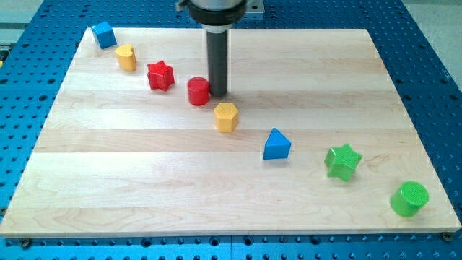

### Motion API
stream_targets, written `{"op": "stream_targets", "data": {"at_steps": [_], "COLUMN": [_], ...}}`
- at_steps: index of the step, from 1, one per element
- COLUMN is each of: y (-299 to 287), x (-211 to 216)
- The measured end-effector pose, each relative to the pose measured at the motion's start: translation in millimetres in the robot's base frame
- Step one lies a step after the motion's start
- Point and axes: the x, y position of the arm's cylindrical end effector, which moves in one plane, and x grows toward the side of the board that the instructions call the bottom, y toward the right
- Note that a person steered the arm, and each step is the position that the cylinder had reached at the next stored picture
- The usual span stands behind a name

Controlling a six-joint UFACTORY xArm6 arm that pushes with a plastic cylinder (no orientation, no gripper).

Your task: Adjust red circle and green star in a diagonal line

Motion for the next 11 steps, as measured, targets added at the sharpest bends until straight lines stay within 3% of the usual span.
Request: {"op": "stream_targets", "data": {"at_steps": [1,2,4,6,7,8,11], "y": [-10.6,32.7,174.6,325.0,353.1,376.7,376.5], "x": [1.9,-11.8,-16.9,-58.7,-96.6,-108.7,-106.5]}}
